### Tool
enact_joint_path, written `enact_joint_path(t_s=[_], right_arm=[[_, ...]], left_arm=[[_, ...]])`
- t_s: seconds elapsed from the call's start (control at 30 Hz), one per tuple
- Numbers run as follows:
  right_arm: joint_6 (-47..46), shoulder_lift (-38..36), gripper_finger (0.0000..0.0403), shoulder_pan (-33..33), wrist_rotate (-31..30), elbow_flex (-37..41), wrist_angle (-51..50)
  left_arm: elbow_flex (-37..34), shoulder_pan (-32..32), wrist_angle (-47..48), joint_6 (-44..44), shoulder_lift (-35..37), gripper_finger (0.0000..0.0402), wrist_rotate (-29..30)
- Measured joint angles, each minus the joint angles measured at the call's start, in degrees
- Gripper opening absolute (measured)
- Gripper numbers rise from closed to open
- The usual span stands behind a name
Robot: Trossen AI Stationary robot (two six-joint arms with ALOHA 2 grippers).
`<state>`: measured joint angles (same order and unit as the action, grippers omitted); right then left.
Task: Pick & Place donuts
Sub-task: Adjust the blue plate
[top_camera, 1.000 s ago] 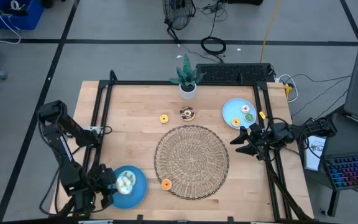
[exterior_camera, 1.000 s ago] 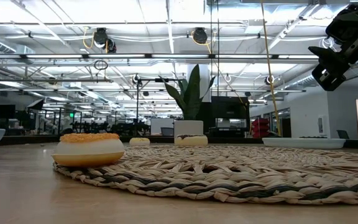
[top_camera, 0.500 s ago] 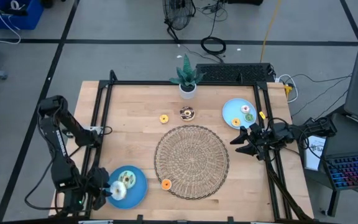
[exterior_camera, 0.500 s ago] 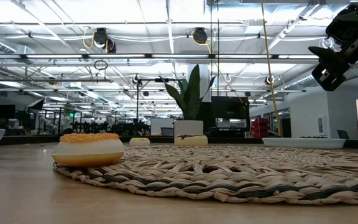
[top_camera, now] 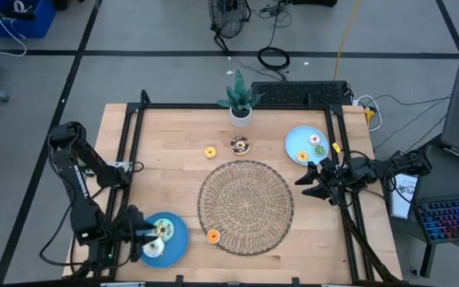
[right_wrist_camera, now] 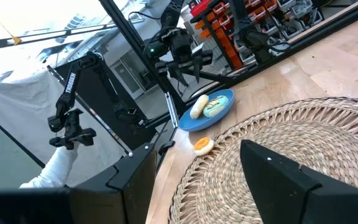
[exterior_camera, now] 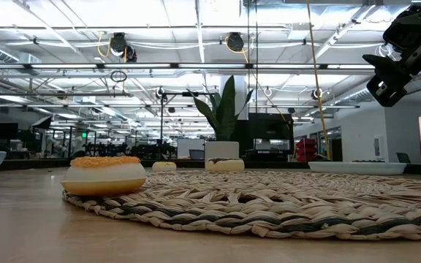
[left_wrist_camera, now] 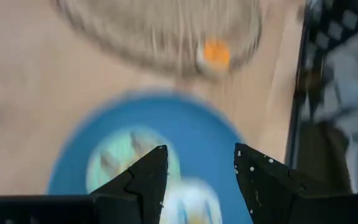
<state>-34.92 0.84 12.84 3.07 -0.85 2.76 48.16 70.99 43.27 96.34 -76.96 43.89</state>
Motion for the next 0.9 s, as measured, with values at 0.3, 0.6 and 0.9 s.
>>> enact_joint_path(t_s=[0.3,0.6,0.9], right_arm=[[0.00,-0.02,0.0219,0.02,0.00,0.00,0.00],[0.00,-0.02,0.0219,0.00,0.00,0.00,0.00],[0.00,-0.02,0.0219,0.02,0.00,-0.02,0.00]], left_arm=[[0.02,-7.86,-0.04,-10.39,0.01,0.0186,14.03],[0.02,-19.60,-7.45,-23.91,0.01,0.0186,-7.24],[0.09,-27.29,-30.77,-46.42,-6.01,0.0186,-24.78]])
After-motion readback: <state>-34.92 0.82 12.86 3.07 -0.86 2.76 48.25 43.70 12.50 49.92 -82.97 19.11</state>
